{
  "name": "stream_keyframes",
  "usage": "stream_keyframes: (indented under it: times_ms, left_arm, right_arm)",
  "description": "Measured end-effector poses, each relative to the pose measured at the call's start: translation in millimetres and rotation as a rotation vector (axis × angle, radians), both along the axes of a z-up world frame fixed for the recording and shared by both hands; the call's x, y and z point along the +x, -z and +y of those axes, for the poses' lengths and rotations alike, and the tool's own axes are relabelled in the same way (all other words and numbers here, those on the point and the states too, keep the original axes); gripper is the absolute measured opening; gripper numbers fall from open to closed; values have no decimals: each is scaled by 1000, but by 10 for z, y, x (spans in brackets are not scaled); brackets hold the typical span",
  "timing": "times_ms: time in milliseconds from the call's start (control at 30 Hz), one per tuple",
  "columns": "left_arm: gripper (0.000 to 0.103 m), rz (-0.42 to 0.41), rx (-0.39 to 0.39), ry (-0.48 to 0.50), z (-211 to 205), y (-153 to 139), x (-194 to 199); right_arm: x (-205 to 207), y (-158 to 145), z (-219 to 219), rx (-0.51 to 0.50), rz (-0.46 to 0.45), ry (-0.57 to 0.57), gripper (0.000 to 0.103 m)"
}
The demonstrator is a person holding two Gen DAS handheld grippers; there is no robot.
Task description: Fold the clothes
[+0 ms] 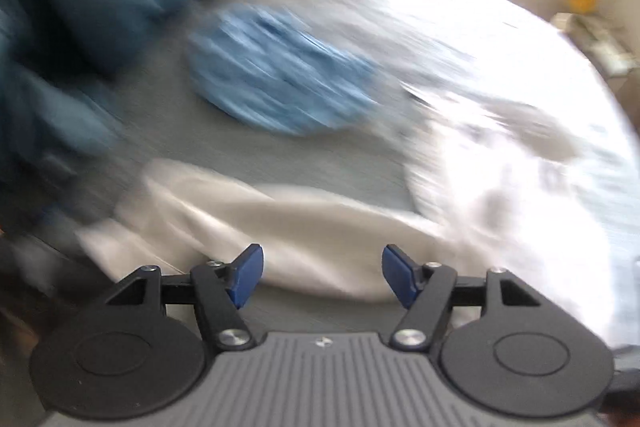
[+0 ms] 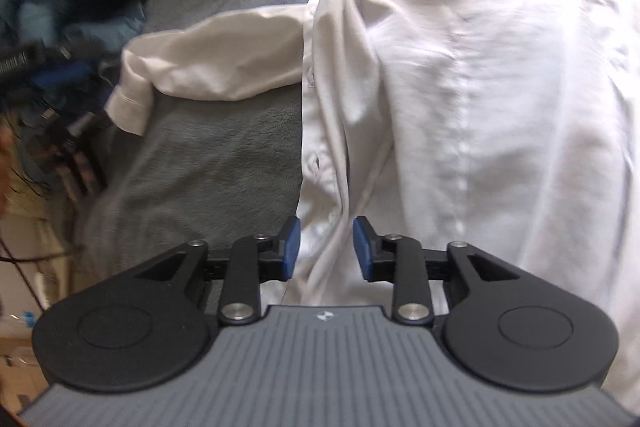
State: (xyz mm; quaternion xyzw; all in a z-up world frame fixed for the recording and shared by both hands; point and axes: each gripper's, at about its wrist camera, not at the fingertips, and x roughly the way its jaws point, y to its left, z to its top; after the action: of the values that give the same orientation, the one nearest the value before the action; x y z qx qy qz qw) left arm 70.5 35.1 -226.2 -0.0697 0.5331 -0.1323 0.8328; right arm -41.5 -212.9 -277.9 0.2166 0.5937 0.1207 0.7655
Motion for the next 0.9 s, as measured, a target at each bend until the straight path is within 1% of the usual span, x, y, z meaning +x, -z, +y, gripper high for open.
stream_keyframes:
  times_ms: [33,100,200,267,367,433,467,500,600,667,767,833,867,900]
  left_arm:
    - [66,56,-56,41,-96,84,-41]
    - [63,141,-97,139,-363,268,-155]
    - [60,204,-79,287,-808,450,-346]
    - [59,219,-87,367,-1054,502,-436]
    - [59,208,-85,472,-1438,529,-545]
    - [59,211,-85,545,-1716,554,-640]
    - [59,214,-82,579,-1838,572,-691]
    - [59,216,-79,615,-1959,590,-744]
    - [59,215,-55,720,-2284,645,-896]
    - [59,217,-45,775,-2424,706,-988]
    - [59,222,-21,838,-2579,783,-1094]
    - [59,229,-13,867,-2642,823,-1147]
    - [59,235,-7,878,-2669,839,-1169]
    - [59,240,-2,888,-2696,855,-1191]
  right_arm:
    - [-110,-39,-87,12,2,19,31]
    - [-321,-70,-253,11,27,66,32]
    - [-658,-160,-568,-59,46,171,32]
    - [-867,-206,-819,-133,38,262,32]
    - [-1140,-201,-1230,-235,40,432,33]
    - [-1296,-147,-1444,-298,66,519,39]
    - [-1373,-115,-1534,-322,81,554,45]
    - [-1447,-70,-1598,-325,99,589,51]
    - [-1758,77,-1784,-271,157,694,55]
    - [-1912,222,-1787,-224,193,776,55]
    - [-2036,427,-1841,-140,206,836,55]
    - [-2040,529,-1831,-98,207,856,54]
    - [-2029,533,-1818,-109,203,847,45]
    - [-2017,532,-1805,-123,199,836,26]
